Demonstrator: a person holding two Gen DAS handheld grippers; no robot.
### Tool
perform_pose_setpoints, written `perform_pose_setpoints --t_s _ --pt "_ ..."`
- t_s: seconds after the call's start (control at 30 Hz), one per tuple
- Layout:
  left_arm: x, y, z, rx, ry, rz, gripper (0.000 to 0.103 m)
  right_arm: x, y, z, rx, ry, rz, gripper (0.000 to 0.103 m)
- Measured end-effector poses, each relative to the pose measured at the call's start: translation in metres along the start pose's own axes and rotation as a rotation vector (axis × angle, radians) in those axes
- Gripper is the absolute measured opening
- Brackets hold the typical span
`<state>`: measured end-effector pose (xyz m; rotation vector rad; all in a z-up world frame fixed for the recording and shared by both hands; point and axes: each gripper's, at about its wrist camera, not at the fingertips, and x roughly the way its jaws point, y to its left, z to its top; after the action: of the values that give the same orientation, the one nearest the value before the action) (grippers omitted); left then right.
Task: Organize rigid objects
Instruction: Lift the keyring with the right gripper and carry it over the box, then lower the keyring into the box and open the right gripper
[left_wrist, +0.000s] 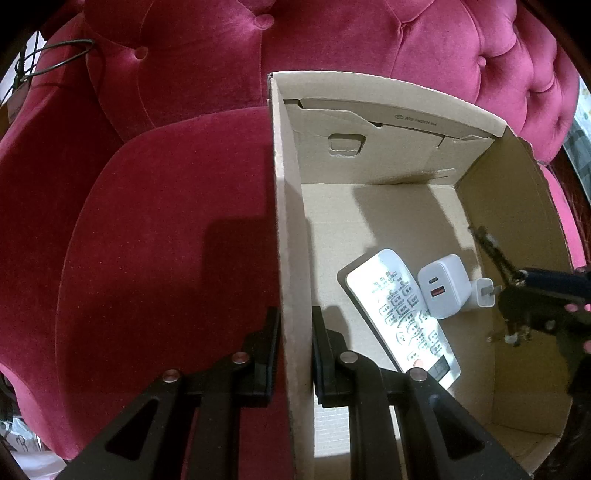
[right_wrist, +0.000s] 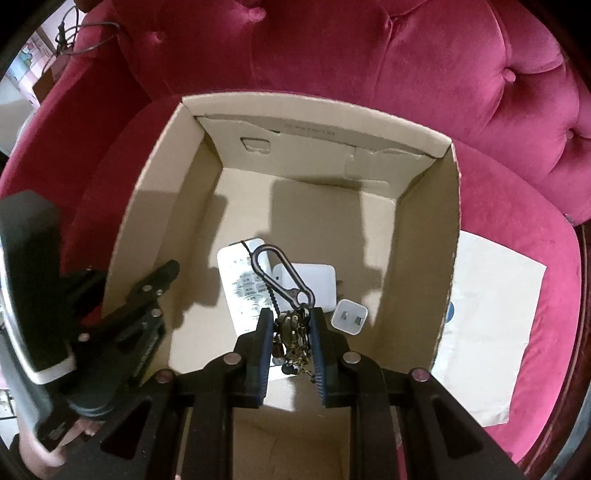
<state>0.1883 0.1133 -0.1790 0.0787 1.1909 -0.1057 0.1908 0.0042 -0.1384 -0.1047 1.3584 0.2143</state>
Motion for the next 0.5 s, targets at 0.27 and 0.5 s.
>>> perform_pose_setpoints --t_s 0.27,0.5 --pt "-0.002 -0.001 0.001 0.002 0.001 0.000 0.017 0.024 -0.001 -0.008 0.030 0.009 -0.034 0.020" --pt "0.000 0.000 0.001 0.000 0.001 -0.002 0.017 0.035 -0.004 -0.017 0.058 0.006 -0.056 0.020"
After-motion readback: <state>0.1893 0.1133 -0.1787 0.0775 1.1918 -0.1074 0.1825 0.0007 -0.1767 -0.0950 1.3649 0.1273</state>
